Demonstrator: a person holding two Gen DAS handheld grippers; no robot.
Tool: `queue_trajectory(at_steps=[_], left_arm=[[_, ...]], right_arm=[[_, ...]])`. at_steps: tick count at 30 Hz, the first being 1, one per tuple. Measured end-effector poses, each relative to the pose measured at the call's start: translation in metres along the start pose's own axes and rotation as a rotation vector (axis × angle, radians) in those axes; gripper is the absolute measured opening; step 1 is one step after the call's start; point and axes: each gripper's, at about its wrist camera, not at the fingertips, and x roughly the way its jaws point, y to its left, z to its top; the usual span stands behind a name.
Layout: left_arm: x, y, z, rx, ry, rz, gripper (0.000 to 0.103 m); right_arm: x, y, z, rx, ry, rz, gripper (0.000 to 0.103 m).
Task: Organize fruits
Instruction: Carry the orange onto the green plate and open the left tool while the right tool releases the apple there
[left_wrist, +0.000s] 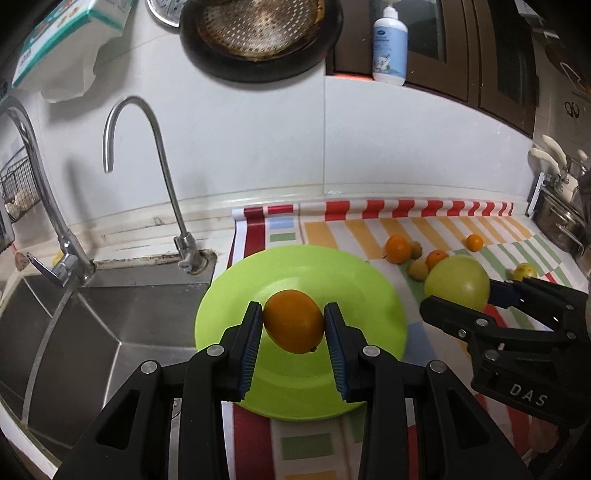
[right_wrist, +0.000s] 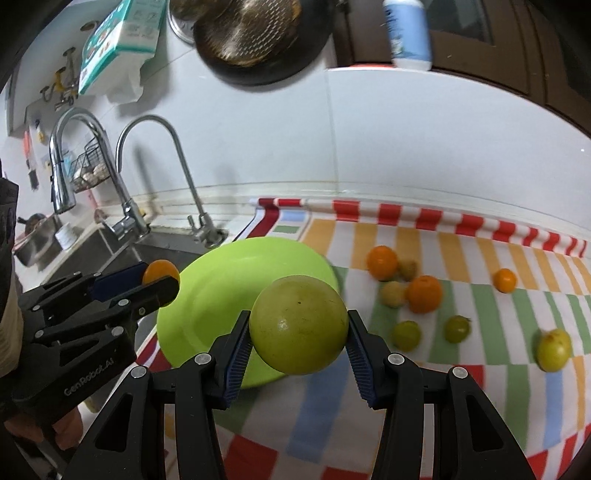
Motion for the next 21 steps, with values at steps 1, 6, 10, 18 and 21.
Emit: queue_trajectory(at_steps=[1, 6, 10, 18, 21], left_arm=[[0.003, 0.002, -0.001, -0.001, 0.006, -0.002, 0.034], [0.021, 0.016, -0.007, -0.019, 0.05, -0.02, 0.034], [0.035, 0.023, -0.011, -0.035, 0.075, -0.038, 0.034], [0.058, 0.028, -0.017, -0.04, 0.127, -0.064, 0.034], [0.063, 0.03, -0.02, -0.054, 0.145, -0.07, 0.034]], right_arm=[[0.006, 0.003, 0.001, -0.004, 0.009, 0.006, 0.05], [0.032, 0.014, 0.005, -0.021, 0.052, 0.023, 0.05], [0.05, 0.018, 0.005, -0.034, 0.088, 0.024, 0.05], [0.079, 0.019, 0.0, -0.049, 0.144, 0.028, 0.05], [0.085, 0.019, -0.001, -0.045, 0.161, 0.027, 0.05]])
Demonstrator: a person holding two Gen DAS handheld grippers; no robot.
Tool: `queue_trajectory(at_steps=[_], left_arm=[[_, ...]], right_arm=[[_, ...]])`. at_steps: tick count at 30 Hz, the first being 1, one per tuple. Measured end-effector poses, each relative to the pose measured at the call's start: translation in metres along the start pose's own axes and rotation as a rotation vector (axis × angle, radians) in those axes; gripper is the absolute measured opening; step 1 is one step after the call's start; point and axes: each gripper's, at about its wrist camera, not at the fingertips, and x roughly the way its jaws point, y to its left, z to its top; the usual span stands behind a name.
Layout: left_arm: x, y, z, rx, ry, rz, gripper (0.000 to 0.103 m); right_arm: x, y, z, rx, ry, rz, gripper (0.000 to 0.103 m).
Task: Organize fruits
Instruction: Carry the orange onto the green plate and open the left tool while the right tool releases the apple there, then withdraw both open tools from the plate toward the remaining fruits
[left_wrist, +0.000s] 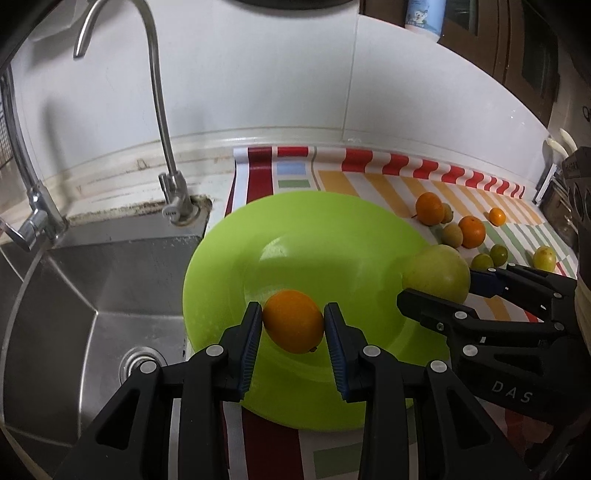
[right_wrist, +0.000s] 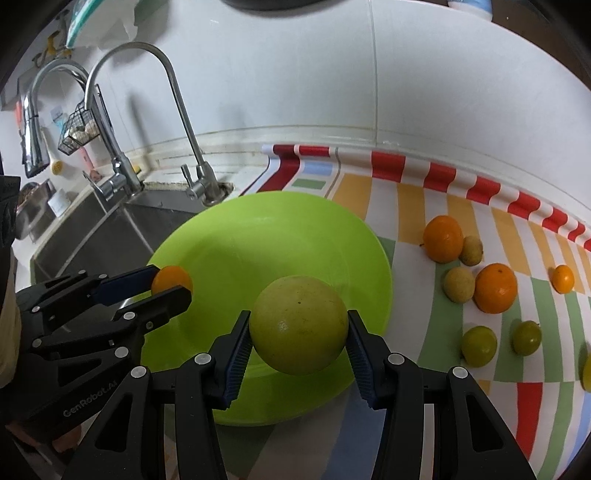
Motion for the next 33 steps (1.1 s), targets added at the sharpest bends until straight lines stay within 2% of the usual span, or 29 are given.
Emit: queue_trajectory(at_steps=[2, 6, 11, 13, 15, 17, 26, 33], left_arm=[[0.001, 0.001, -0.001, -0.005, 0.005, 0.004, 0.035], [-0.009, 0.003, -0.001, -0.016, -0.019, 0.017, 0.049], [-0.024, 0.002, -0.001, -0.025, -0.042, 0.019, 0.05], [-0.031, -0.001, -0.002, -0.015, -0.055, 0.016, 0.053], [-0.039, -0.006, -0.003, 0.0, -0.073, 0.017, 0.056], [-0.047, -0.011, -0.004, 0.011, -0.089, 0.013, 0.058], [-0.084, -0.035, -0.009, 0.017, -0.157, 0.012, 0.075], [-0.108, -0.063, -0.012, 0.005, -0.204, 0.041, 0.085]], right_arm=[[0.002, 0.001, 0.0, 0.004, 0.002, -0.003, 0.05], [-0.001, -0.001, 0.0, 0.03, -0.006, 0.015, 0.057], [-0.025, -0.002, -0.001, 0.035, -0.068, -0.046, 0.058], [-0.036, -0.004, -0.004, 0.05, -0.08, -0.063, 0.058], [-0.046, -0.006, -0.008, 0.064, -0.091, -0.078, 0.058], [-0.058, -0.007, -0.013, 0.074, -0.106, -0.099, 0.064], [-0.106, -0.017, -0.039, 0.121, -0.169, -0.179, 0.073], [-0.138, -0.034, -0.051, 0.146, -0.214, -0.213, 0.079]])
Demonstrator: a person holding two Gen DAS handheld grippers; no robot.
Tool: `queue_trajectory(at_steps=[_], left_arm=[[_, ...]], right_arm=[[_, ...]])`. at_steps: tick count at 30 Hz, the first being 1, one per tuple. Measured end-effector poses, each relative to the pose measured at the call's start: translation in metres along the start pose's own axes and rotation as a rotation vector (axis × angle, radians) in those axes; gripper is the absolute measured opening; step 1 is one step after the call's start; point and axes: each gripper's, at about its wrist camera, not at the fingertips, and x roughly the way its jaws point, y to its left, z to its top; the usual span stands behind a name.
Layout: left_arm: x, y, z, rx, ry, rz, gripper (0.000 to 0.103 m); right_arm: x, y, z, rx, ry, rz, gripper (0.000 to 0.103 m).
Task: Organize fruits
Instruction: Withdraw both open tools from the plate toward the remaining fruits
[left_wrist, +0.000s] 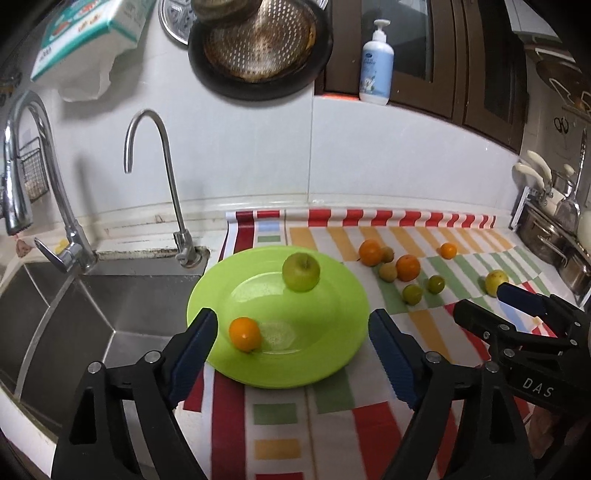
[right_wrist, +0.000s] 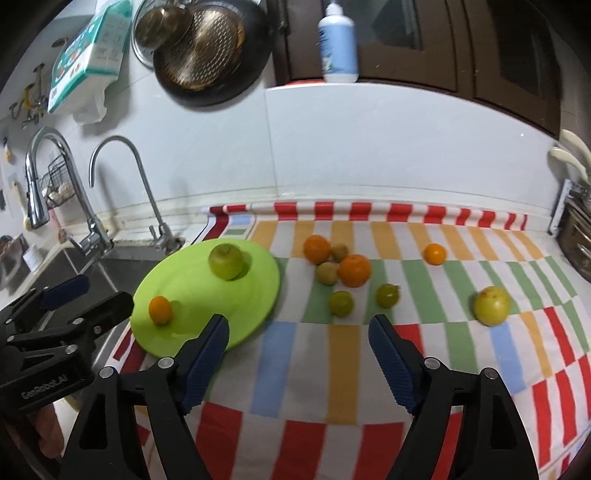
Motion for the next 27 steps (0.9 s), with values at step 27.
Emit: queue_trajectory(at_steps=[27], left_arm=[[-0.023, -0.11, 0.004, 0.011, -0.077, 0.02, 0.088]], right_arm=[[-0.053, -0.12, -0.002, 0.044, -0.087, -0.088, 0.08]])
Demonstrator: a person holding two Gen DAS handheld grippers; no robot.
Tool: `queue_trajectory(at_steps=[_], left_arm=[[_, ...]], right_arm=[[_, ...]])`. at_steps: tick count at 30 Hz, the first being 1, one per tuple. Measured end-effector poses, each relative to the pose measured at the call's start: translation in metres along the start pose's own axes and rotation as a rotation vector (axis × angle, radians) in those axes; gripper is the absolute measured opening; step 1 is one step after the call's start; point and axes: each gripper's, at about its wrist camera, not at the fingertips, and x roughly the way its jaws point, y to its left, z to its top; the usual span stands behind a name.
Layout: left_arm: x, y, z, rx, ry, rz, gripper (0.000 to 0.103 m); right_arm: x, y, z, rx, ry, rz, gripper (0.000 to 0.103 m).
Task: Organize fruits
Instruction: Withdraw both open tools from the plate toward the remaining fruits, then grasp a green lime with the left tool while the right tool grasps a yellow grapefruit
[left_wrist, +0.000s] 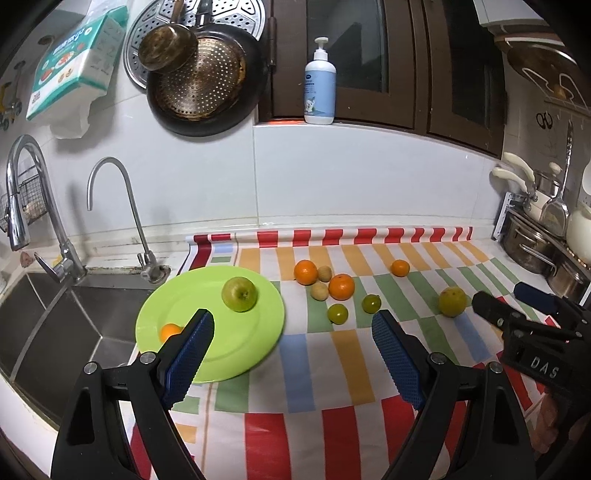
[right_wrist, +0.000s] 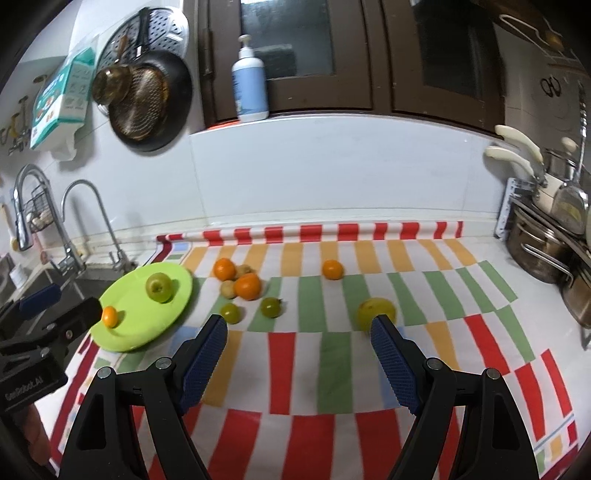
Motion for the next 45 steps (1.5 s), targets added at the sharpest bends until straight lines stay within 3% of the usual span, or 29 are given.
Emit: queue_trajectory(at_steps=[11, 32, 45], left_arm=[[0.033, -0.019, 0.001, 0.017, 0.047, 0.007, 0.088], [0.135, -0.042, -0.008, 0.056, 0.216, -0.006, 0.085], [0.184, -0.05, -0.016, 0.063, 0.301, -0.02, 0.065]], right_arm=[[0.024, -0.028, 0.001, 0.027, 0.016, -0.037, 0.08], [0.118, -0.067, -0.014, 0.079, 0.192, -0.076, 0.08], [0.161, -0.08, -0.021, 0.092, 0.285, -0.095, 0.078]])
